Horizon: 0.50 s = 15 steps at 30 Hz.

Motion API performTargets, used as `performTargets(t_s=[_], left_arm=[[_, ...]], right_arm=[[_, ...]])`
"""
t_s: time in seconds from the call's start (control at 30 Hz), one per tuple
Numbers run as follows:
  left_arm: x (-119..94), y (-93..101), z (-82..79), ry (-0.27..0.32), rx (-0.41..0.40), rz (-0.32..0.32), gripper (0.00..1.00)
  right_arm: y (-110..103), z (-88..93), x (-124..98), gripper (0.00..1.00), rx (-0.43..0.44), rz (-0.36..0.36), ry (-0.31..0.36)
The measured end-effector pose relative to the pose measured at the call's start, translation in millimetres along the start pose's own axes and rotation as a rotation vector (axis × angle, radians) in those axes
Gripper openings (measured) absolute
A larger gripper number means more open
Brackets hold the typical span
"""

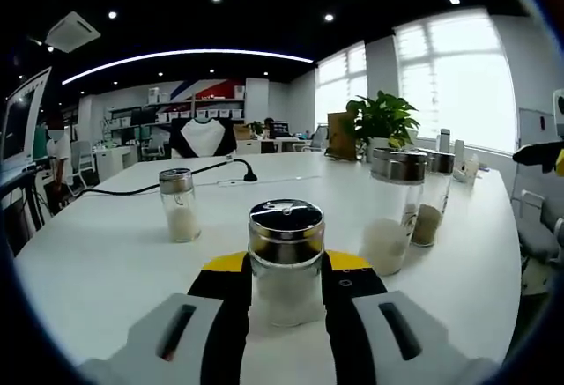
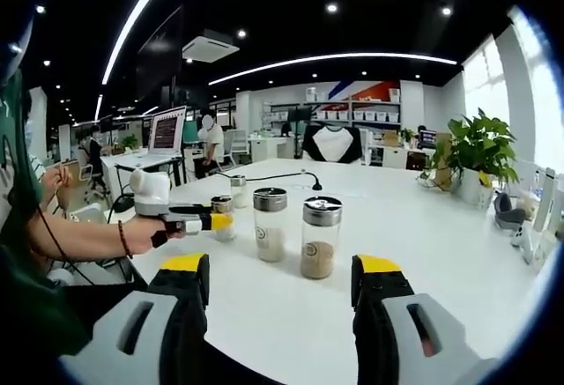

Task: Rotate the seasoning bottle until the label or dispensing opening points toward the visible target arrow and the bottle remains upright within the marked orientation range

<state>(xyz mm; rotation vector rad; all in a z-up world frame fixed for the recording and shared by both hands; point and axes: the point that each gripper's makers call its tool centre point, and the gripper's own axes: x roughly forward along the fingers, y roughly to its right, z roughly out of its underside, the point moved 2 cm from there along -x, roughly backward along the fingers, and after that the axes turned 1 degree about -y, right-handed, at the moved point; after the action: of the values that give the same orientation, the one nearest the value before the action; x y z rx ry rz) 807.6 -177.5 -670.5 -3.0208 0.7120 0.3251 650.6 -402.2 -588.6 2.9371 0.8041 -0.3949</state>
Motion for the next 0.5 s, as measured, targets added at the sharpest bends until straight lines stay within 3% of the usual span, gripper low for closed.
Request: performTargets(t_s=[0.33, 0.5], left_arm=[[0.0, -1.6, -0.9, 0.006, 0.002, 0.057, 0.34], [-5.3, -9.2, -3.2, 0.03, 0.0, 0.074, 0.49]], right_arm=[[-0.1, -0.2, 0.1, 0.66, 0.003, 0.0, -0.005], [-0.6, 0.1, -0.2, 0.66, 0.011, 0.0, -0.005]])
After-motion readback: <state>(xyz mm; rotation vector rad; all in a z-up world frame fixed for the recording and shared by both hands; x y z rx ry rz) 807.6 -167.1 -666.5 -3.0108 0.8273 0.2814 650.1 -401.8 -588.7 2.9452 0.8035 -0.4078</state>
